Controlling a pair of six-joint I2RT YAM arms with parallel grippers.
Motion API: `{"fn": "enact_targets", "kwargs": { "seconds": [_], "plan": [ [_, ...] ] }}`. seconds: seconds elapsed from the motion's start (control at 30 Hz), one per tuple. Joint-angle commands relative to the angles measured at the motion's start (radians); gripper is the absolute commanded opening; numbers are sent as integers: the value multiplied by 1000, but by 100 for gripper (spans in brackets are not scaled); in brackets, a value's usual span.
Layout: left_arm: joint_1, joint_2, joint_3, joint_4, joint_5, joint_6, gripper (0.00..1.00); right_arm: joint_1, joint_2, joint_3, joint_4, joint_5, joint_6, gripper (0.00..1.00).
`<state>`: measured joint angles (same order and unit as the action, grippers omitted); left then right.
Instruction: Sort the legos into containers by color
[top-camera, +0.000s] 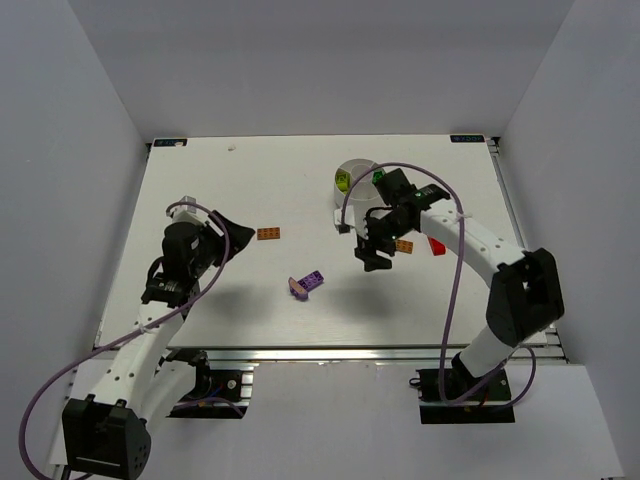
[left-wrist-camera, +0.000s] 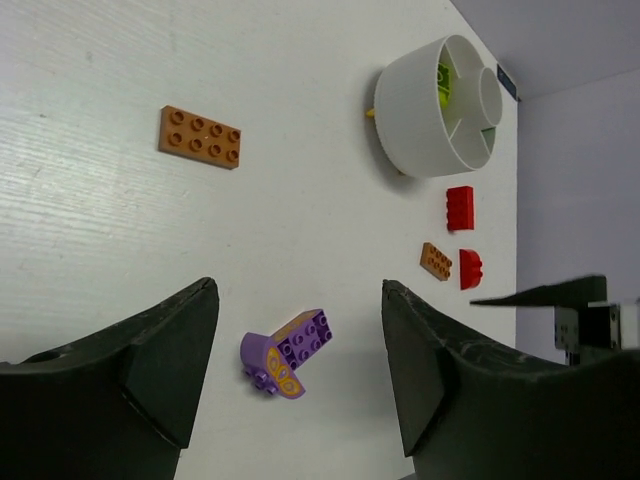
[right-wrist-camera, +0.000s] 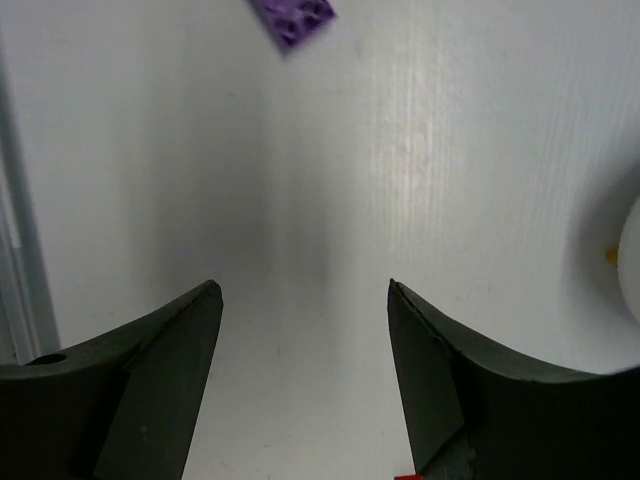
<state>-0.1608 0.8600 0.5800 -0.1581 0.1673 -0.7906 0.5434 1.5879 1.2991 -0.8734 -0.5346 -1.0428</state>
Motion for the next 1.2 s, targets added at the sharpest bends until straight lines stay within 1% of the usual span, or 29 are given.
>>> {"fn": "enact_targets", "kwargs": {
  "seconds": [0.0, 0.1, 0.27, 0.57, 0.73, 0.97, 1.17],
  "plan": [
    [3, -27, 3, -98, -46, 19, 76, -7, 50, 61, 135, 215, 236, 72],
    [3, -55, -22, -101, -37, 10, 77, -20, 76, 54, 171, 312, 292, 75],
    [3, -87, -52, -81, -38, -19, 77, -69, 152, 92, 146, 378, 320, 77],
    [4, -85, -58, -86, -35, -29, 77, -151, 300, 147, 67, 403, 287, 75],
    [3, -98, -65, -80, -48, -33, 77, -187, 322, 129, 103, 406, 279, 74],
    [4, -85, -69, -64, -40, -41, 77, -191, 337, 92, 151, 410, 254, 74],
    [3, -87, -71, -66, -38, -44, 77, -192, 359, 88, 143, 358, 222, 68]
  ]
}}
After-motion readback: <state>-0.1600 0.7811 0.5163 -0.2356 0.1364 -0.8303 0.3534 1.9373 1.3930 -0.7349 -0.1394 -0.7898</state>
